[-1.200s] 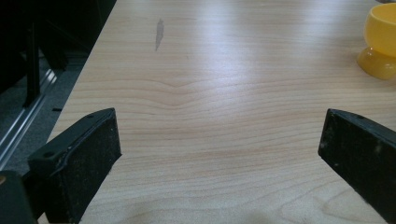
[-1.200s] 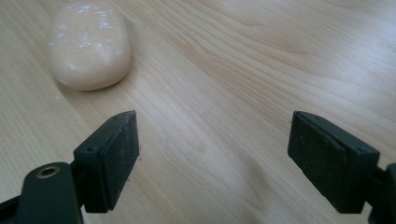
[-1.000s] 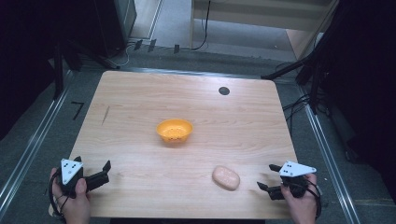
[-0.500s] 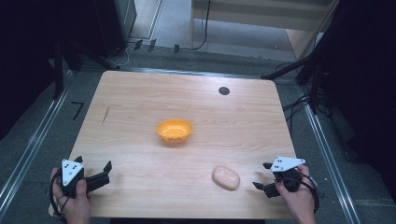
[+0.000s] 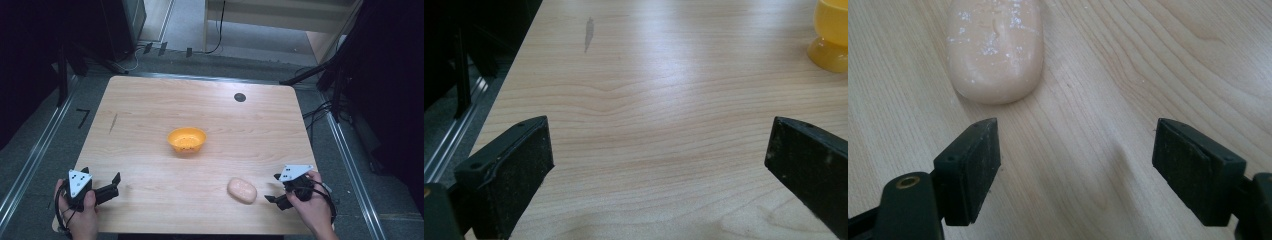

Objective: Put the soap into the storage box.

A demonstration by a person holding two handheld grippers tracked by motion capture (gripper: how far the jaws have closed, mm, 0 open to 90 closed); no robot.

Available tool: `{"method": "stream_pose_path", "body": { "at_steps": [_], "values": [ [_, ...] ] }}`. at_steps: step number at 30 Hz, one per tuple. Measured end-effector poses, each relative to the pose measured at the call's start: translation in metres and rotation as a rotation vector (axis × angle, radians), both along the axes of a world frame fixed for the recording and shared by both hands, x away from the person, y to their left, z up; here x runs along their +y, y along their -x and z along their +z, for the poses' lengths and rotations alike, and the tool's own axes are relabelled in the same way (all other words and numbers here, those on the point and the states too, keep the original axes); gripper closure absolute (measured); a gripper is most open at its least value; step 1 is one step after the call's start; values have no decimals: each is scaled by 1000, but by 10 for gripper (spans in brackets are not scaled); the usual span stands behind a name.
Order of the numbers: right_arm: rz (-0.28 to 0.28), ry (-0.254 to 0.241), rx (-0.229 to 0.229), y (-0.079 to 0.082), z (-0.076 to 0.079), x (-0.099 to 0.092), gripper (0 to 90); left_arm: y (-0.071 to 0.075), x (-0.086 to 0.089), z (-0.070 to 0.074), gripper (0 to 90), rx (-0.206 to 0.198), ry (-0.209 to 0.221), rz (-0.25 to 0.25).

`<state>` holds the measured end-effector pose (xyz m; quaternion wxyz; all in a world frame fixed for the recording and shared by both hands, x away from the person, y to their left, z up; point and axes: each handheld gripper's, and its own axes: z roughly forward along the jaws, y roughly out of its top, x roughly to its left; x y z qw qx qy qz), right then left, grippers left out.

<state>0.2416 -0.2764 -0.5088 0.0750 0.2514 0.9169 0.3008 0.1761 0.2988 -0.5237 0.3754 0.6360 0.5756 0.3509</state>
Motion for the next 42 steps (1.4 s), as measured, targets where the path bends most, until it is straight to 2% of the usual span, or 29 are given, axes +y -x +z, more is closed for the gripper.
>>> {"method": "stream_pose_path", "body": {
  "at_steps": [5, 8, 10, 37, 42],
  "values": [
    [16, 22, 2, -2, 2, 5, 207, 0, 0, 0, 4, 0, 0, 6],
    [15, 22, 0, -2, 3, 7, 211, 0, -1, 0, 71, -5, -9, 23],
    [22, 25, 5, -3, 4, 9, 216, 0, -1, 0, 71, 0, -20, 22],
    [104, 91, 37, -12, 7, 44, 201, -2, -2, 0, 72, 15, -29, 9],
    [110, 82, 52, -14, 6, 51, 191, -2, -3, 0, 71, 17, -33, 7]
  ]
}}
